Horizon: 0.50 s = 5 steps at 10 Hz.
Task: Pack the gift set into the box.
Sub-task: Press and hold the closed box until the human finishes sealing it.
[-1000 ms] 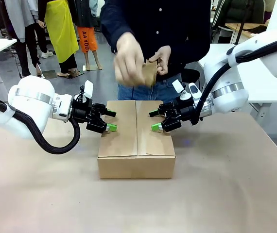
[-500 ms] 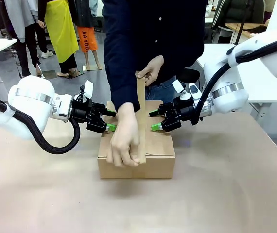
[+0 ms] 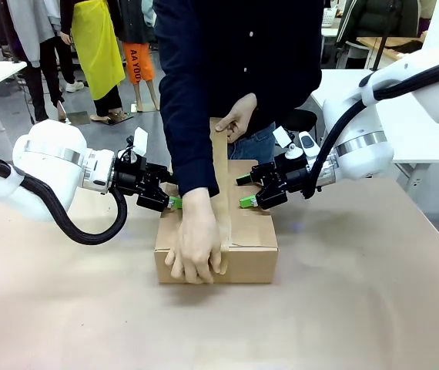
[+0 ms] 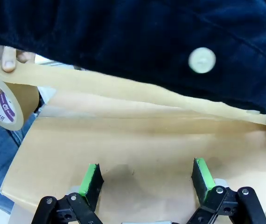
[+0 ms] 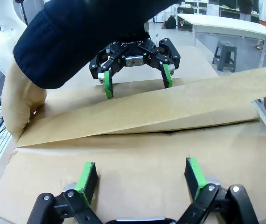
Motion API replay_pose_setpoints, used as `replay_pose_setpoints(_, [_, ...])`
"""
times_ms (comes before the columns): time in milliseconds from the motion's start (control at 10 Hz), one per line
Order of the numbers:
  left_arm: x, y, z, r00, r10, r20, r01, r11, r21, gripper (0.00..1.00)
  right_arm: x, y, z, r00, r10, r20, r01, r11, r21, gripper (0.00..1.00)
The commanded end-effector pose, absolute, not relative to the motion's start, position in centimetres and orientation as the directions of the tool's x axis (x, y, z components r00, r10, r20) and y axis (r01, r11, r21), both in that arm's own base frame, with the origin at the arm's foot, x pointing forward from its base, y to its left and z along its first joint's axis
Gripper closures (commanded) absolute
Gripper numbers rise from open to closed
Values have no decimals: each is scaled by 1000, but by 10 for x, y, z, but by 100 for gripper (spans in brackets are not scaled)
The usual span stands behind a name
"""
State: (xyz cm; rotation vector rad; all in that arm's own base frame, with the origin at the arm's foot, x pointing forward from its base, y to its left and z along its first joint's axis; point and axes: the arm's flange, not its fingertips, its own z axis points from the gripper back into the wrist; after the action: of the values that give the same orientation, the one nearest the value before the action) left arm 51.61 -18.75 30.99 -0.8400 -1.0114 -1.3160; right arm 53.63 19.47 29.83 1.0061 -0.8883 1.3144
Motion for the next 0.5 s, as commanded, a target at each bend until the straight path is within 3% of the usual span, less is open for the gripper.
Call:
replay_pose_setpoints(0, [515, -188, 308, -28, -364, 931, 993, 99, 69, 0, 536, 195, 295, 74, 343, 936, -997, -6, 81, 0])
replay_pose_setpoints(400, [515, -188, 308, -28, -364, 931, 993, 99, 69, 0, 536, 195, 295, 74, 343, 936, -997, -6, 81, 0])
